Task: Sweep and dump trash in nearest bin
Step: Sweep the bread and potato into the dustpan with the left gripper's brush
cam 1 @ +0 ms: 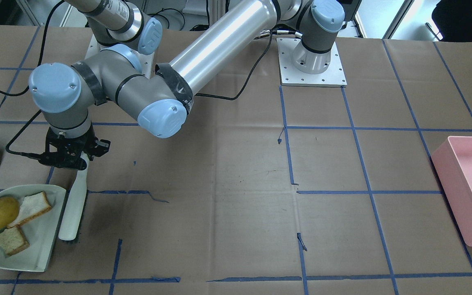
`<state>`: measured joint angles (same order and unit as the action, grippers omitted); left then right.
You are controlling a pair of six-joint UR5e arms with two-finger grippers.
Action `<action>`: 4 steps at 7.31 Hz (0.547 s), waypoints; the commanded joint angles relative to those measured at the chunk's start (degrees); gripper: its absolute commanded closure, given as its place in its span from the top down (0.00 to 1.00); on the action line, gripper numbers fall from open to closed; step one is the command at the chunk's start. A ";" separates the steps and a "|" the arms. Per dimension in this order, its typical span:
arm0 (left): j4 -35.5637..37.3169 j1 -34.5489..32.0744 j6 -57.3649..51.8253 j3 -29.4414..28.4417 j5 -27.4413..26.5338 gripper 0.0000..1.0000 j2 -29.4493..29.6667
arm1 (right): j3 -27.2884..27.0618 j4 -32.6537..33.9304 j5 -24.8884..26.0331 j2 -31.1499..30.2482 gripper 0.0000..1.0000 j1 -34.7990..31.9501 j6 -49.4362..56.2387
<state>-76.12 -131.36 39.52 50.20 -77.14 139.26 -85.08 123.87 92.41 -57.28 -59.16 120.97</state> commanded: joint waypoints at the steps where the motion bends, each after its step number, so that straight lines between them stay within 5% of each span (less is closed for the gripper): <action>1: 0.09 1.01 0.56 14.32 -0.55 0.00 -10.45 | 0.09 -0.12 -0.99 -0.03 0.00 0.01 -0.03; 4: 7.36 3.03 0.12 39.55 -3.69 0.00 -26.28 | 0.00 -1.00 -1.53 -1.78 0.00 -0.08 -0.73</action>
<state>-72.50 -128.81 39.75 79.79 -78.63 119.06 -85.01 123.21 90.94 -58.00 -59.16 120.59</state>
